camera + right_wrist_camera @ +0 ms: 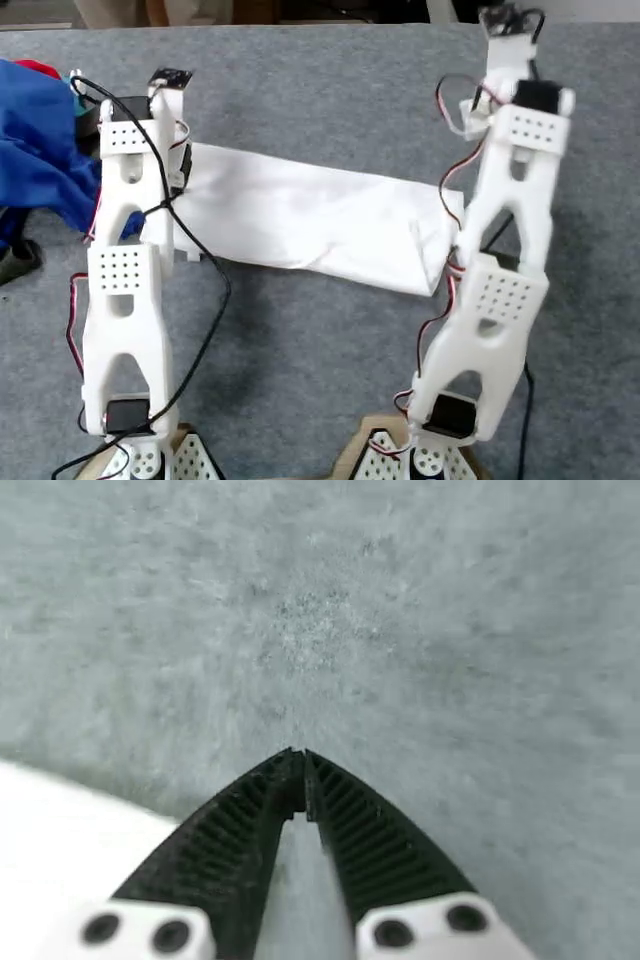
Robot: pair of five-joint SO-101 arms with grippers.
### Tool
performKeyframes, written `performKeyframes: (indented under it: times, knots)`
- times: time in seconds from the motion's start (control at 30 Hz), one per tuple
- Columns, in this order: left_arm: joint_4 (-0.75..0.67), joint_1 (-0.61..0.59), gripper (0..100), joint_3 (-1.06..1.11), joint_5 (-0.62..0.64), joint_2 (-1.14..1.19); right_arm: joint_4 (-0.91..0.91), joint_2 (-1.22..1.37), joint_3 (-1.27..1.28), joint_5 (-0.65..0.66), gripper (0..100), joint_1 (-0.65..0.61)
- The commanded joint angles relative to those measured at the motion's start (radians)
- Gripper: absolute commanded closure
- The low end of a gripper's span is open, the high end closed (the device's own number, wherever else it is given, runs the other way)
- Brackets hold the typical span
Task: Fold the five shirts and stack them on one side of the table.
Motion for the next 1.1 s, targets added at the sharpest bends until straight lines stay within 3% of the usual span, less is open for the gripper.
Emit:
performKeyframes:
  times: [0.0,0.17,0.43,0.67,1.07]
  knots:
    - [0.055,0.057,98,-0.097,0.005,-0.030,0.161,-0.136,-0.153,0.038,99.0,0.056]
    - [0.060,0.097,98,-0.098,0.095,-0.074,0.356,-0.183,-0.291,0.163,99.0,0.119]
    - [0.060,0.242,98,0.106,0.123,-0.274,0.356,-0.236,-0.163,0.267,99.0,0.366]
    - [0.060,0.404,98,0.207,0.166,-0.409,0.307,-0.170,-0.001,0.204,99.1,0.499]
    - [0.060,0.651,98,0.158,0.259,-0.441,0.109,0.067,0.076,0.106,99.3,0.581]
